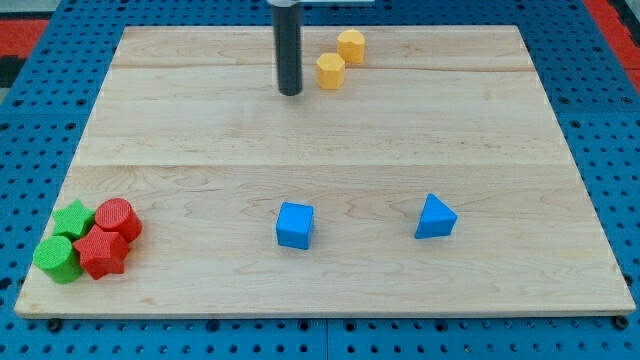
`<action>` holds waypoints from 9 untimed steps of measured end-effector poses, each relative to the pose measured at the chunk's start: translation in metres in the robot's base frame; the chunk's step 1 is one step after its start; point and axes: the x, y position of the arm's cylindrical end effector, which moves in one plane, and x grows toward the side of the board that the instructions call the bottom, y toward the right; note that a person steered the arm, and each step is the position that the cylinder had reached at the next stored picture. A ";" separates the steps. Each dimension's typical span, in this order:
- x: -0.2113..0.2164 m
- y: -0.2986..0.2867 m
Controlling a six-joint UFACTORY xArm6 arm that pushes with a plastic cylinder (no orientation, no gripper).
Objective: Move the yellow hexagon closer to the yellow heart
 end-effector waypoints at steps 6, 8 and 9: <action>-0.026 0.056; -0.026 0.058; -0.004 0.010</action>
